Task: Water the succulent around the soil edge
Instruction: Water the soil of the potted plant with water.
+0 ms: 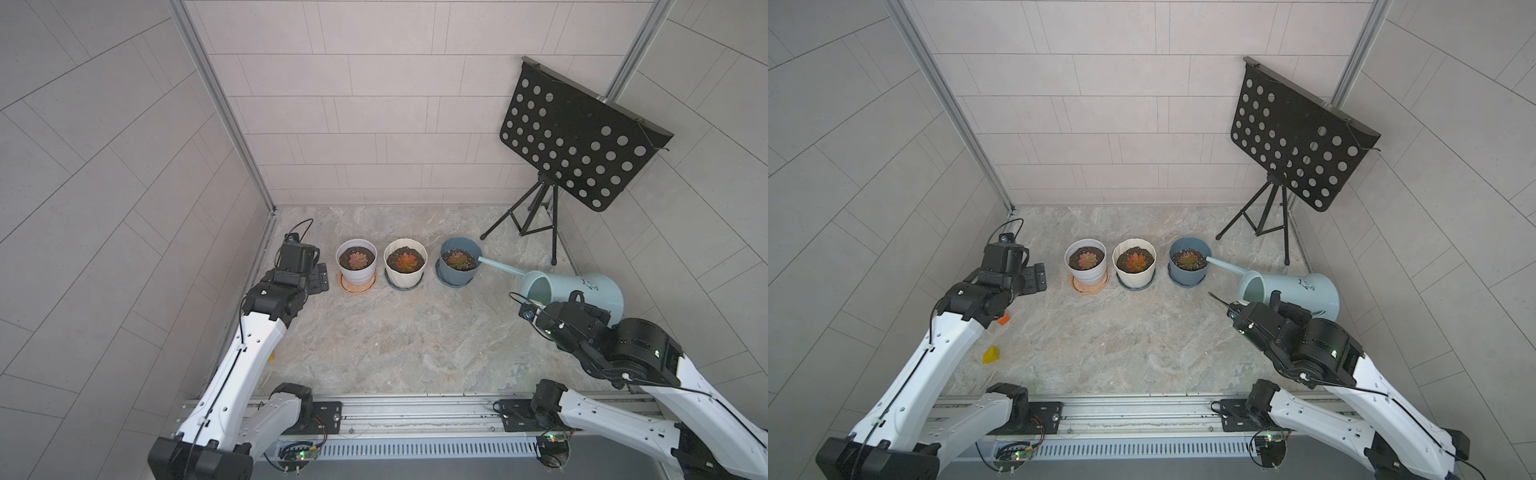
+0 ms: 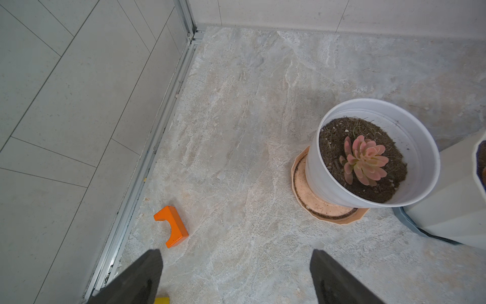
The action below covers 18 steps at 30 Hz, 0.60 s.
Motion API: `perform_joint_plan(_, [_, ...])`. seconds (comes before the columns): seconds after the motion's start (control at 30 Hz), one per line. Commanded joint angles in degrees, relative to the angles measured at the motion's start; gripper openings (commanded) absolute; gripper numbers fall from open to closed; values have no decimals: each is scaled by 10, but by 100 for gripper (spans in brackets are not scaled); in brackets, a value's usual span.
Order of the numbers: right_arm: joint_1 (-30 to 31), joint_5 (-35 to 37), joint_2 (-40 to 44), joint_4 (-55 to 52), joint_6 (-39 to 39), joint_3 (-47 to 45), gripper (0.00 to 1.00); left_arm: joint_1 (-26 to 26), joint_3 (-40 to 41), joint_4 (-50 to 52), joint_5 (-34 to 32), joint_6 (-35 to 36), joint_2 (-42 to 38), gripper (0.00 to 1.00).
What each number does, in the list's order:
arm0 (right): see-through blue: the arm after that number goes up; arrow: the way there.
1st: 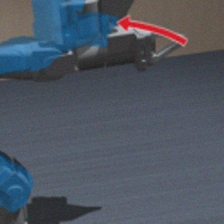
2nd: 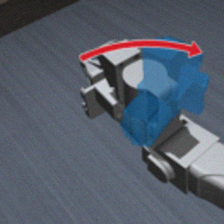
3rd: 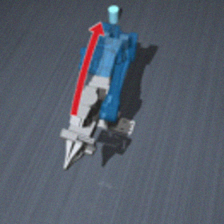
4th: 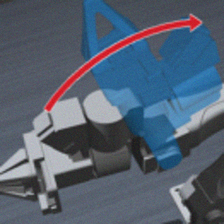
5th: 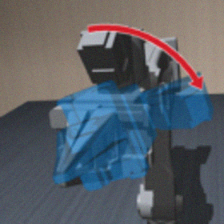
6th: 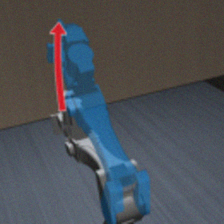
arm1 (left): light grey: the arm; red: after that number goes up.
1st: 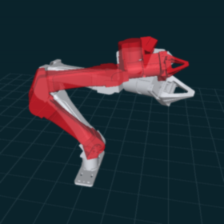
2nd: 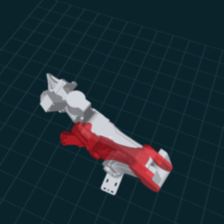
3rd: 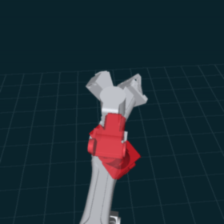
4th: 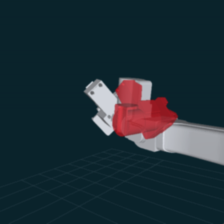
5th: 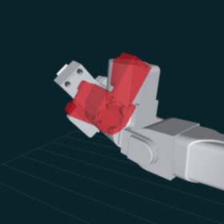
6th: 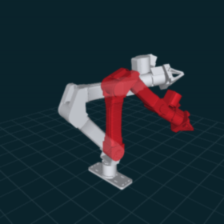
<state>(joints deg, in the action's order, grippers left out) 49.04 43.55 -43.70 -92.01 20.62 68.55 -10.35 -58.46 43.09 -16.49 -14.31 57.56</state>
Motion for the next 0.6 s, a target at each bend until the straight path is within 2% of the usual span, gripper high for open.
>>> perform_joint_plan(0.0, [-7,32,-7,-67,15,1,0,5,6,-5,0,0,2,96])
perform_joint_plan(0.57, [-39,19,-31,2,77,12,0,8,4,-2,-2,-2,4,95])
